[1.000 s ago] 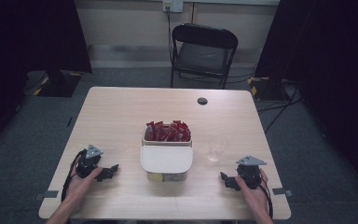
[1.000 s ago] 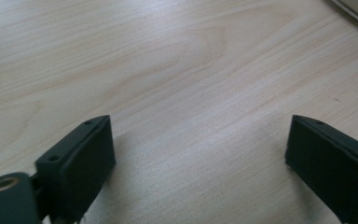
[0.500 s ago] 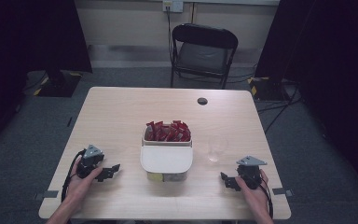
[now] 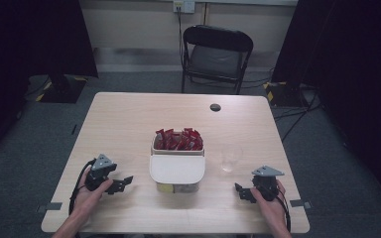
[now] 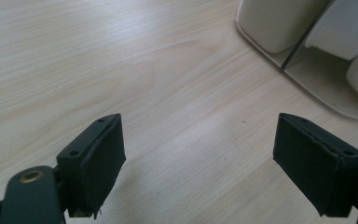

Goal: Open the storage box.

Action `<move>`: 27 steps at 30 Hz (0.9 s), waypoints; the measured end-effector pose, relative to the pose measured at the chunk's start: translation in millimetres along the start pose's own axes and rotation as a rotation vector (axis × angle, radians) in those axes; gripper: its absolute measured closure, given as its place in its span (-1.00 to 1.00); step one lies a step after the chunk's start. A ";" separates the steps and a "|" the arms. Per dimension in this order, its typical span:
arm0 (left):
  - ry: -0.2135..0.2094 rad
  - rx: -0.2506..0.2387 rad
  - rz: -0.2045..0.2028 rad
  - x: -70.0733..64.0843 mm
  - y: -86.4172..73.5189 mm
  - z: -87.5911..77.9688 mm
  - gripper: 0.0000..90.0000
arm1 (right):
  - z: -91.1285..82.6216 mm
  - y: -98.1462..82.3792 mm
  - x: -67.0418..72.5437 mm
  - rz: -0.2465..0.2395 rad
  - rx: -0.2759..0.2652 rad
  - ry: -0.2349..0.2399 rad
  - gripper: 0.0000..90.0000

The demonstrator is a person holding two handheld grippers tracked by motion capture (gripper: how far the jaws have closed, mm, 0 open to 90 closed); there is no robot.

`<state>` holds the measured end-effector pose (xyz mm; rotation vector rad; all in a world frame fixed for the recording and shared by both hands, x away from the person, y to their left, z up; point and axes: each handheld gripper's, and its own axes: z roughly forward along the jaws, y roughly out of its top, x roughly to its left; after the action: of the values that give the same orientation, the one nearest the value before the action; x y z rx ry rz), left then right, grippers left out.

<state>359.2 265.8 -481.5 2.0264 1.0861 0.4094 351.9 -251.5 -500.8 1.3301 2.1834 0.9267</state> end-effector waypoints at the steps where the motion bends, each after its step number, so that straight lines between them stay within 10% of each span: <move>1: 0.000 0.000 0.000 0.0 0.0 0.0 -0.64 | 0.0 0.0 0.0 0.000 0.000 0.000 -0.84; 27: -0.116 -0.051 0.062 -29.3 12.5 -7.1 -0.63 | 0.0 0.0 0.0 0.000 0.000 0.000 -0.84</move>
<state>344.9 241.4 -465.0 2.0163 0.9351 0.3430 351.9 -251.5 -500.8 1.3297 2.1838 0.9268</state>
